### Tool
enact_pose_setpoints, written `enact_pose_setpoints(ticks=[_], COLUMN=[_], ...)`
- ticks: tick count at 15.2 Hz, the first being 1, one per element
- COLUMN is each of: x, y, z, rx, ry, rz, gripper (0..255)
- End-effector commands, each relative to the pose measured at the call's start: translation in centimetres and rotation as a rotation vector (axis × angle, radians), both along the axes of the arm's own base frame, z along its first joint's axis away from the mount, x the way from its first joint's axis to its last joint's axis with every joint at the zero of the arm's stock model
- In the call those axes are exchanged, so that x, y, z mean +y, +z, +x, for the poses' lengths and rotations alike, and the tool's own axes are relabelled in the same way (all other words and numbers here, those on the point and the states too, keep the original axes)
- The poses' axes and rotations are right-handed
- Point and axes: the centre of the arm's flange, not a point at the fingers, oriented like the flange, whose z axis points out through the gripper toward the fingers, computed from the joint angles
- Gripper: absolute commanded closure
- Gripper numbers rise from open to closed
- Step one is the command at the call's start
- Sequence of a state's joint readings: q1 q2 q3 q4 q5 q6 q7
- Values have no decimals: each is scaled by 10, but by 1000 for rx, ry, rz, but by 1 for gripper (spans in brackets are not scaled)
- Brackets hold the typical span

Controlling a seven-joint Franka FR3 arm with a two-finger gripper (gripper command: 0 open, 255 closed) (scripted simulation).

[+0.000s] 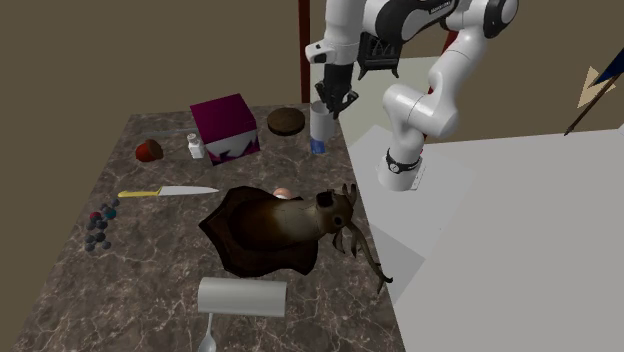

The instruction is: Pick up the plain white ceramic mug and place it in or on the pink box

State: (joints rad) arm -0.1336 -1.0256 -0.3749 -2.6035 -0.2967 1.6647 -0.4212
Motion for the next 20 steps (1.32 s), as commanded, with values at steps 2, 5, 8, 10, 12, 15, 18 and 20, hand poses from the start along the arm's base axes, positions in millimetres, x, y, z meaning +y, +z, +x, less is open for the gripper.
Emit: enact_pose_setpoints(ticks=[2, 5, 8, 10, 12, 15, 18, 20], x=[0, 0, 0, 0, 0, -38, -75, -100], y=[16, 32, 47, 58, 68, 73, 78, 81], z=[0, 0, 0, 0, 0, 13, 25, 33], rx=[0, 0, 0, 0, 0, 0, 0, 0], ry=[0, 0, 0, 0, 0, 0, 0, 0], rz=[0, 0, 0, 0, 0, 0, 0, 0], gripper=[255, 255, 255, 255, 255, 255, 255, 255])
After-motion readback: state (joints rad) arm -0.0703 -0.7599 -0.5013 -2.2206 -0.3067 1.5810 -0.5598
